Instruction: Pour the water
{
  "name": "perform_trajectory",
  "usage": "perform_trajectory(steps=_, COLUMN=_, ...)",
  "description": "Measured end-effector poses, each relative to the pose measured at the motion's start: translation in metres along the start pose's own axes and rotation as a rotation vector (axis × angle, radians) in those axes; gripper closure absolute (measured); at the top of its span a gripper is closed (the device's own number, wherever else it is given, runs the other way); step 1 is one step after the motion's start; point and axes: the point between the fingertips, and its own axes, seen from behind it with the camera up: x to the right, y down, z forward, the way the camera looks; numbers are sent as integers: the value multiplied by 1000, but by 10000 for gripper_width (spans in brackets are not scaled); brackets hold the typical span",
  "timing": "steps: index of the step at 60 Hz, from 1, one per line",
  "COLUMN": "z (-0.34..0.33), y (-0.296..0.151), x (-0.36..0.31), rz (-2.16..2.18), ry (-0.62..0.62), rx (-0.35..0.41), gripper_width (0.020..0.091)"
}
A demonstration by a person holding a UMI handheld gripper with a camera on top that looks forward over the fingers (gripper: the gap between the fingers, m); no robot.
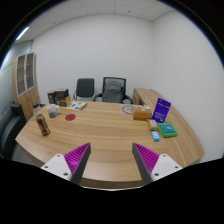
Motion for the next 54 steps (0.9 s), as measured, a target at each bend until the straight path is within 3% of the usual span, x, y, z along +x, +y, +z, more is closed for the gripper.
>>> perform_trajectory(steps=12, z=13, y=5, x=-15, rz=-8, ry=-1, rx=-14, gripper_width=246)
perform_trajectory(steps=22, z=27, y=18, x=-70, rz=-33, ry=-34, rx=-34, gripper_width=249)
perform_trajectory(steps=41, z=64, y=35, x=-284, rz=-63, ry=-132, rx=-37, gripper_width=246)
perform_trajectory(steps=54, z=133, y=8, x=-421, rz=26, ry=-138, rx=18, gripper_width=251)
